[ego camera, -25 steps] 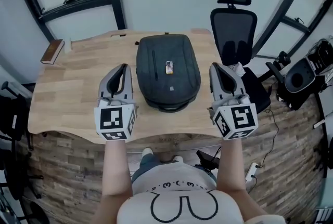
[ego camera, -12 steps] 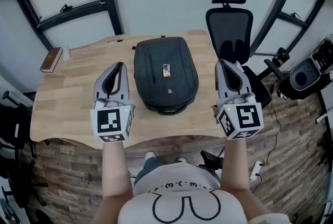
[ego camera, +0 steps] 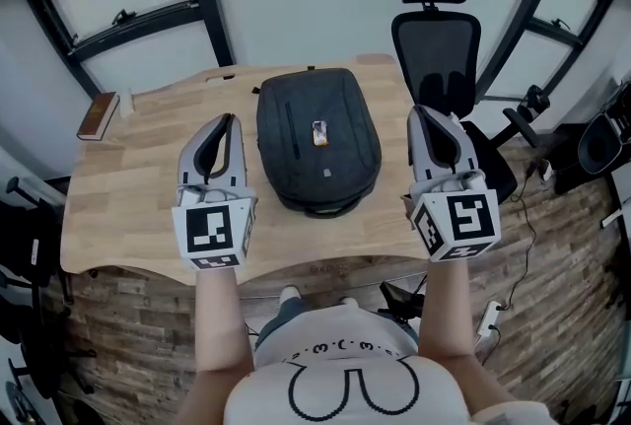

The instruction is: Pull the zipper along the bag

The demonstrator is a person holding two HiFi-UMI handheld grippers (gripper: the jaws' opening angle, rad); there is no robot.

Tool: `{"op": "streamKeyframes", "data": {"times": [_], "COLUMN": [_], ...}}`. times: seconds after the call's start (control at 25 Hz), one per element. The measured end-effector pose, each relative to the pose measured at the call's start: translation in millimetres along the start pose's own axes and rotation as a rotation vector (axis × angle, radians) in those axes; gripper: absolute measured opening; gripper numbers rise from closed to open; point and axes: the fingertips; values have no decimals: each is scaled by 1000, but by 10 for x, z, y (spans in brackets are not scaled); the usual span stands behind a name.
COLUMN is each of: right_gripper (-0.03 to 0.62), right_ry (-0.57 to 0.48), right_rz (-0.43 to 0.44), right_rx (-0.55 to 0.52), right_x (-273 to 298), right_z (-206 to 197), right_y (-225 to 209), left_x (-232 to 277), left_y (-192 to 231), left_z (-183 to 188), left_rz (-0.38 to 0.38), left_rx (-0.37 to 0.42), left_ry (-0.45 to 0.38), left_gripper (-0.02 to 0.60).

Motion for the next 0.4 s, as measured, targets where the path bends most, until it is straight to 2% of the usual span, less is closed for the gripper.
{"op": "streamKeyframes", "data": {"times": [0.4], "right_gripper": [51], "right_ry": [4], "right_rz": [5], "right_rx": [6], "right_x": [80], "right_z": [-37], "right_y": [167], "left_x": [-33], "left_y": [85], "left_z": [-84], "left_rz": [-2], "left_rx": [-3], "left_ry": [13], "left_gripper": [21]}}
Point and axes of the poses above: the fingertips, and each gripper's own axes: x forward along the fingers, y to its left, z out of its top, and after that the axes turned 5 degrees about -z, right-handed
